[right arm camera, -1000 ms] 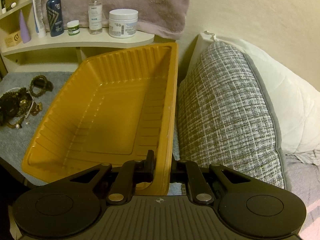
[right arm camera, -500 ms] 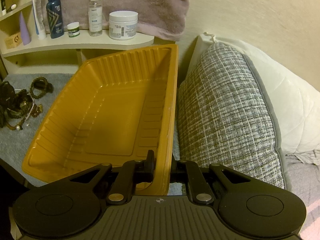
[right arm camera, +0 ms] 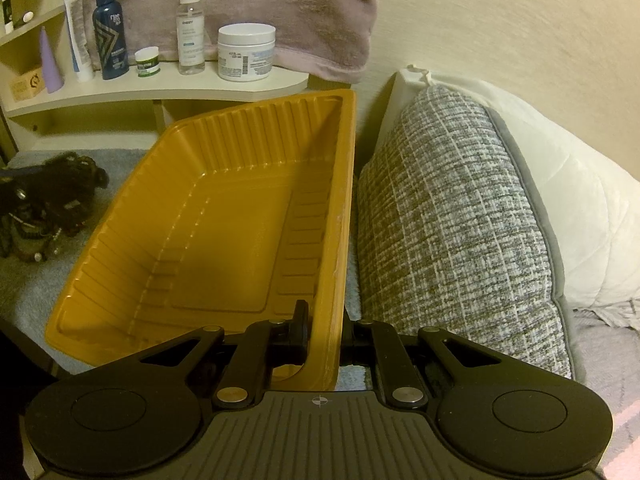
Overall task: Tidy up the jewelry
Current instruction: 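Carry the watch into the orange tray and open the left gripper, then move the left gripper back over the jewelry pile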
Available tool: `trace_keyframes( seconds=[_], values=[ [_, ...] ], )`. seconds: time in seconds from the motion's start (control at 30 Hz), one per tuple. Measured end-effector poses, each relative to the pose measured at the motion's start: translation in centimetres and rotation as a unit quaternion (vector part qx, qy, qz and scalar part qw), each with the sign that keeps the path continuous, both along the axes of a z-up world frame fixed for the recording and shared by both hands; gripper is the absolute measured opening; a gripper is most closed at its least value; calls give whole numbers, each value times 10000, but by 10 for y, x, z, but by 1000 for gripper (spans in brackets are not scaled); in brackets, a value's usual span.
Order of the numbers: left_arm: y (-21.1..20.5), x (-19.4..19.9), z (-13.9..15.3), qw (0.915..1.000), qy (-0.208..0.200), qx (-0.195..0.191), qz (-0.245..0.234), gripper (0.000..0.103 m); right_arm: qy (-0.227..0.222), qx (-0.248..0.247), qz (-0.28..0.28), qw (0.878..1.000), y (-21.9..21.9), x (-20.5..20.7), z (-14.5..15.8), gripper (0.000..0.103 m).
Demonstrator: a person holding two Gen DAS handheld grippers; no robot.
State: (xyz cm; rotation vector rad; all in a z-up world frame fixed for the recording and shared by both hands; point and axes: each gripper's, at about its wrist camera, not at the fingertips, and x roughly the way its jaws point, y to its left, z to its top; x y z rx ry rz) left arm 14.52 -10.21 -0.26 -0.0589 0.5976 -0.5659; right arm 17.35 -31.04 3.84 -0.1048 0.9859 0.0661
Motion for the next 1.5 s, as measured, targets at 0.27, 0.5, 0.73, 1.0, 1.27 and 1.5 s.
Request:
trace_keyframes(
  seconds=[0.27,0.5,0.73,1.0,1.27,1.5],
  values=[
    [-29,-1,-14,9988,212,50,-430,8,4,9,-24,10000,1,-1,0,11],
    [-37,2,-23,9972,392,243,-586,9,-6,27,-30,10000,1,-1,0,11],
    [-23,-3,-21,9985,268,240,-417,9,9,68,-41,10000,1,-1,-2,11],
    [25,-13,-17,9989,264,311,231,13,36,41,7,10000,-2,-1,-4,11],
    [90,-25,-27,9917,402,516,1104,14,11,62,93,9999,-4,-4,-6,12],
    [127,-34,-45,9822,618,795,1583,15,38,71,107,9999,-5,-4,-8,12]
  ],
)
